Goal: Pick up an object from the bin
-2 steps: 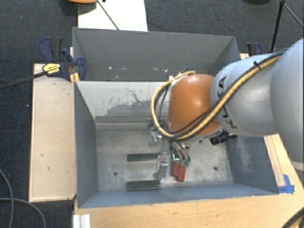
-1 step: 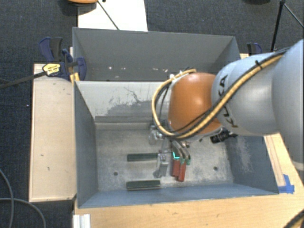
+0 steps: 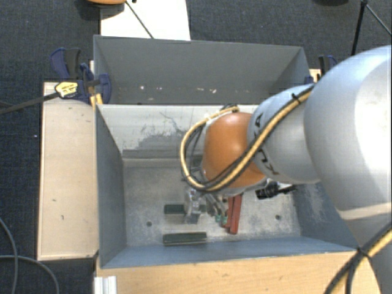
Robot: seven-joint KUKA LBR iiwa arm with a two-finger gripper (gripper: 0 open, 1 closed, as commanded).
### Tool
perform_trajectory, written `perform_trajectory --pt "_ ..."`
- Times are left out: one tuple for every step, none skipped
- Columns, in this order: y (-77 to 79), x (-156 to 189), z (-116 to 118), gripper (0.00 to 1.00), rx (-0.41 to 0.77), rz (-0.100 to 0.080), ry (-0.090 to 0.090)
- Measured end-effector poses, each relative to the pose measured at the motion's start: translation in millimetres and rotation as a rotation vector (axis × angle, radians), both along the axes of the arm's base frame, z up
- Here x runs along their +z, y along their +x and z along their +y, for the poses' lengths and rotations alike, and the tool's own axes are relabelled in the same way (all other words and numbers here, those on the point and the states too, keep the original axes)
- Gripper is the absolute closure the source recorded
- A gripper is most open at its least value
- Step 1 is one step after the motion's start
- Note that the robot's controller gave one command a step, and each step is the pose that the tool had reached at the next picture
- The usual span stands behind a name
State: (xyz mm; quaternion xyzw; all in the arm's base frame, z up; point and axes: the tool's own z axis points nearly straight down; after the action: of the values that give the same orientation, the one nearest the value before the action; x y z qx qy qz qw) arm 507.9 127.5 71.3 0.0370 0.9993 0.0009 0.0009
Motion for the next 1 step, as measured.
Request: perform_trajectory --pt "0.1 -0.7 -0.3 0.00 -0.003 0.000 0.000"
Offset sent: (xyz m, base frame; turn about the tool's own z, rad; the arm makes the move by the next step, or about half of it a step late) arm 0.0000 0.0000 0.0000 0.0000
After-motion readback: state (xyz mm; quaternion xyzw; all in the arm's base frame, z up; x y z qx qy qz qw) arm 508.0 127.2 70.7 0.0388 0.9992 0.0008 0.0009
